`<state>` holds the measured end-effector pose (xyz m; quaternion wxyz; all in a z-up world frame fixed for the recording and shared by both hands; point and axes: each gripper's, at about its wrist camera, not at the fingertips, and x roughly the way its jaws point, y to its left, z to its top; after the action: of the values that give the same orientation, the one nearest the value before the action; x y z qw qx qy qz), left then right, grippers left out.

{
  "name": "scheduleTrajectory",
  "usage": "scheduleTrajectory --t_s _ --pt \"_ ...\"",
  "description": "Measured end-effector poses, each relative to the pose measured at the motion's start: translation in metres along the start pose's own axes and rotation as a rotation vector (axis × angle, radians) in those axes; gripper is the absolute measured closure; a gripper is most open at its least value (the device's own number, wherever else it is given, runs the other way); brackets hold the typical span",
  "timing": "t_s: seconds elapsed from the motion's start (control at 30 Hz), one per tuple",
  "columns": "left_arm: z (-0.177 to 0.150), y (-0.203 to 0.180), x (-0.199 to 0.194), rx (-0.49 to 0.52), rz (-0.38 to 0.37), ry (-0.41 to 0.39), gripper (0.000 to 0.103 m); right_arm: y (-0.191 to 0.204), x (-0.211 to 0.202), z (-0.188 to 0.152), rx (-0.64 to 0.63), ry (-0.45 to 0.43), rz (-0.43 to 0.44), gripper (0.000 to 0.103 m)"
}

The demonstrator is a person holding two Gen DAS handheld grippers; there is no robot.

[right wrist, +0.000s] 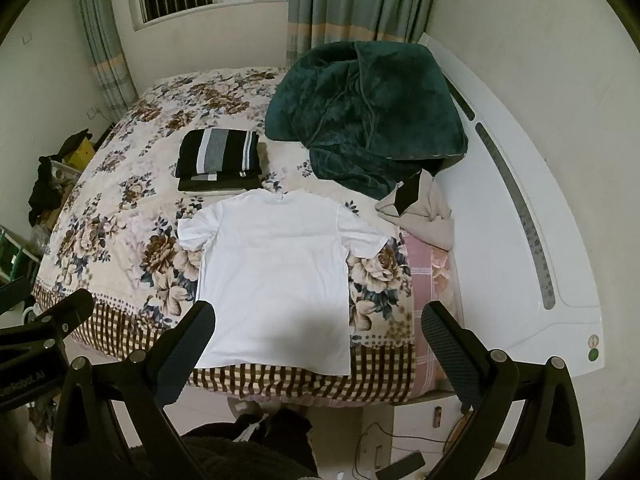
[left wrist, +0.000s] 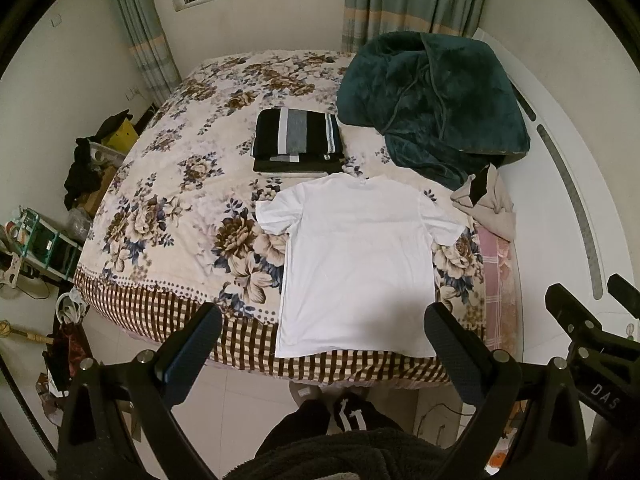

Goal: Fold small clothes

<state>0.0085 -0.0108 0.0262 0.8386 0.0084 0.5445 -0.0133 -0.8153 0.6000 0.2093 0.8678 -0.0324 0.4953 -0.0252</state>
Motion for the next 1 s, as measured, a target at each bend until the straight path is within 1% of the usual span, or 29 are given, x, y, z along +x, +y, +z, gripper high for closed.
scheduleTrajectory --t_s 0.67,0.77,0.87,0.97,1.0 --pt "-0.003 0.0 -0.003 -0.003 0.001 -0.013 0.0 0.0 -0.004 0.0 -0.001 -0.003 -0.001 0.0" --pt "0.002 -0.004 -0.004 -0.004 -0.001 -0.015 0.0 -0.002 -0.007 0.003 0.001 -0.007 -0.001 0.0" --pt "-0.002 -0.001 -0.004 -0.003 -0.001 -0.015 0.0 -0.002 -0.007 0.003 0.001 -0.007 -0.001 0.0" --pt "0.006 -0.006 -0.008 -0.003 -0.003 -0.018 0.0 -0.004 -0.011 0.004 0.0 -0.007 0.0 0.0" --pt "0.004 -0.006 -0.007 -0.004 -0.003 -0.019 0.0 -0.006 -0.012 0.007 0.0 -0.006 -0.001 0.0"
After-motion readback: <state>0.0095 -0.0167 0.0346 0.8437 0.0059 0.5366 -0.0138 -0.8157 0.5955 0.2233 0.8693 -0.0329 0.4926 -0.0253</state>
